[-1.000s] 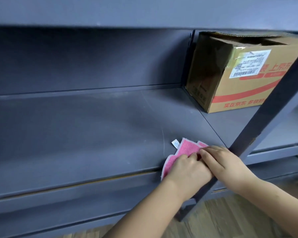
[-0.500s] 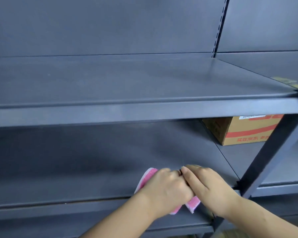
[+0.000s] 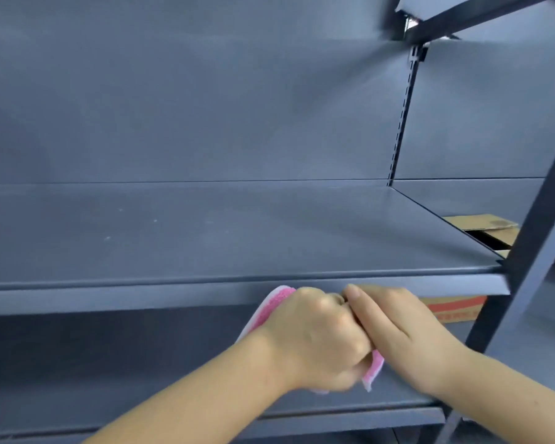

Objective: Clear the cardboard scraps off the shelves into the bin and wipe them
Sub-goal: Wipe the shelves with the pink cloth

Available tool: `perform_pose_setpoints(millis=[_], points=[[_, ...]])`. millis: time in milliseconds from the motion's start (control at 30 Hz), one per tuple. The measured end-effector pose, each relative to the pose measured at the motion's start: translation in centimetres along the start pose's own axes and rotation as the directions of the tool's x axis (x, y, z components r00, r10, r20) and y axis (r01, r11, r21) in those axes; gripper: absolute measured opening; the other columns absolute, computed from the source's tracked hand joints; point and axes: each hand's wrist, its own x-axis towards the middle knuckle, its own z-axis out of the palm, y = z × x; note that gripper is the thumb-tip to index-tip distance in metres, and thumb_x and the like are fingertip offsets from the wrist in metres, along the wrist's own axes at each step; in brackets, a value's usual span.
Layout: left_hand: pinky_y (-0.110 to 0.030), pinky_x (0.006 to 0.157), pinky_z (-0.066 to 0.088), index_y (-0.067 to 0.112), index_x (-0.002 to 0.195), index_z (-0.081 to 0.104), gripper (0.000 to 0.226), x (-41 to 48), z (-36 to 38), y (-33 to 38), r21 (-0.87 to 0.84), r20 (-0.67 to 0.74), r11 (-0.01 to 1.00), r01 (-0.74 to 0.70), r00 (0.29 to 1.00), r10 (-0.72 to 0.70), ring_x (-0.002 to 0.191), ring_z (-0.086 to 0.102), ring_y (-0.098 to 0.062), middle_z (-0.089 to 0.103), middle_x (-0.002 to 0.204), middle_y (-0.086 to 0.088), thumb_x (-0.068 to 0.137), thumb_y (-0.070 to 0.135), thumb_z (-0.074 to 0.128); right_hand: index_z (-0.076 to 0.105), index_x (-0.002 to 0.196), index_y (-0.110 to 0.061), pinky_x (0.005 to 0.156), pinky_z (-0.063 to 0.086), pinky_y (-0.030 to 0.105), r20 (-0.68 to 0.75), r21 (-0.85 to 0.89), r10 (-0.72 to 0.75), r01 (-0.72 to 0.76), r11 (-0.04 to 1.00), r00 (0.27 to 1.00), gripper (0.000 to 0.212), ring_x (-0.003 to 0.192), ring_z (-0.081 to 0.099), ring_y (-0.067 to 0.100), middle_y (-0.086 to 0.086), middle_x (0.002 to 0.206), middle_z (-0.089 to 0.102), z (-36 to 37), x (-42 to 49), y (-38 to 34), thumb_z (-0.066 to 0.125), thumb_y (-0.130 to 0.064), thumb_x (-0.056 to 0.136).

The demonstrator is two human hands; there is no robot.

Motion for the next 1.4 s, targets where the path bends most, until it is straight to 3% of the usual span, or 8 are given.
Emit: perform_pose_setpoints(millis=[233, 467, 600, 733, 867, 1067, 1200, 1400], points=[[-0.014, 0.036, 0.03, 0.014, 0.047, 0.065, 0.032, 4.1, -4.4, -2.9, 0.063, 0.014, 0.998, 0.029, 0.999, -0.03, 0.036, 0.054, -0.017, 0.058, 0.043, 0.001, 0.064, 0.024, 0.04, 0.032, 0.05, -0.022, 0.056, 0.035, 0.025, -0.1, -0.045, -0.055, 0.05, 0.998, 0.993, 0.048, 0.057, 0.045, 0.016, 0.006, 0.047, 0.058, -3.5, 4.1, -2.8, 0.011, -0.056, 0.075], [-0.02, 0.049, 0.038, 0.012, 0.062, 0.064, 0.009, 5.9, -4.7, -7.1, 0.164, 0.135, 0.986, -0.002, 0.991, -0.02, 0.047, 0.054, -0.021, 0.059, 0.057, -0.002, 0.063, 0.016, 0.056, 0.06, 0.075, -0.004, 0.062, 0.035, 0.035, -0.237, -0.439, -0.234, 0.111, 0.892, 0.943, 0.059, 0.063, 0.047, 0.029, 0.008, 0.067, 0.06, -4.4, 8.8, -1.6, 0.015, -0.041, 0.086], [-0.037, 0.082, 0.045, 0.006, 0.11, 0.06, 0.039, 6.0, -3.6, -8.0, 0.208, 0.32, 0.972, 0.107, 0.932, -0.171, 0.096, 0.058, -0.029, 0.061, 0.106, -0.011, 0.071, 0.005, 0.066, 0.063, 0.069, -0.009, 0.059, 0.028, 0.028, -0.335, -0.588, -0.286, 0.039, 0.808, 0.898, 0.044, 0.056, 0.051, 0.027, 0.005, 0.061, 0.06, -2.6, 10.3, -0.2, 0.029, -0.03, 0.087], [-0.035, 0.115, 0.018, 0.01, 0.139, 0.034, 0.055, 4.5, -1.3, -7.9, 0.236, 0.508, 0.944, 0.232, 0.798, -0.324, 0.135, 0.028, -0.028, 0.036, 0.141, -0.009, 0.087, 0.006, 0.052, 0.062, 0.064, -0.014, 0.055, 0.035, 0.026, -0.345, -0.646, -0.174, -0.099, 0.757, 0.922, 0.04, 0.053, 0.052, 0.027, 0.001, 0.057, 0.059, -0.3, 10.4, 1.7, 0.033, -0.031, 0.084], [-0.034, 0.102, 0.035, 0.016, 0.14, 0.035, 0.049, 3.3, 0.9, -7.6, 0.048, 0.536, 0.904, 0.424, 0.753, -0.382, 0.133, 0.033, -0.025, 0.034, 0.146, -0.004, 0.093, 0.007, 0.044, 0.064, 0.064, -0.015, 0.058, 0.029, 0.026, -0.287, -0.668, -0.017, -0.187, 0.72, 0.958, 0.044, 0.056, 0.054, 0.026, -0.001, 0.061, 0.063, 1.1, 9.3, 3.2, 0.03, -0.036, 0.083], [-0.039, 0.114, 0.025, 0.014, 0.138, 0.038, 0.051, 4.3, 1.9, -7.4, -0.186, 0.646, 0.734, 0.653, 0.644, -0.409, 0.137, 0.026, -0.024, 0.035, 0.146, -0.004, 0.088, 0.008, 0.036, 0.048, 0.126, -0.027, 0.093, 0.027, 0.034, -0.136, -0.583, 0.239, -0.273, 0.765, 0.961, 0.091, 0.122, 0.04, 0.025, -0.006, 0.135, 0.048, 1.1, 8.8, 4.4, -0.018, -0.046, 0.065], [-0.036, 0.093, 0.039, 0.007, 0.102, 0.043, 0.019, 5.6, 2.4, -7.5, -0.178, 0.571, 0.685, 0.706, 0.641, -0.513, 0.111, 0.043, -0.025, 0.049, 0.117, -0.008, 0.086, 0.018, 0.043, 0.048, 0.121, -0.027, 0.094, 0.025, 0.037, -0.028, -0.615, 0.32, -0.269, 0.742, 0.947, 0.077, 0.127, 0.039, 0.021, -0.006, 0.129, 0.047, 0.1, 8.6, 6.5, -0.009, -0.05, 0.075], [-0.041, 0.114, 0.022, 0.008, 0.138, 0.035, 0.043, 7.2, 4.6, -7.2, 0.025, 0.675, 0.727, 0.686, 0.525, -0.519, 0.14, 0.021, -0.03, 0.027, 0.15, -0.015, 0.095, 0.011, 0.031, 0.028, 0.142, -0.023, 0.116, 0.006, 0.044, 0.025, -0.606, 0.531, -0.41, 0.682, 0.847, 0.05, 0.145, 0.012, 0.017, -0.003, 0.156, 0.019, -3.3, 8.9, 9.4, 0.019, -0.045, 0.097]])
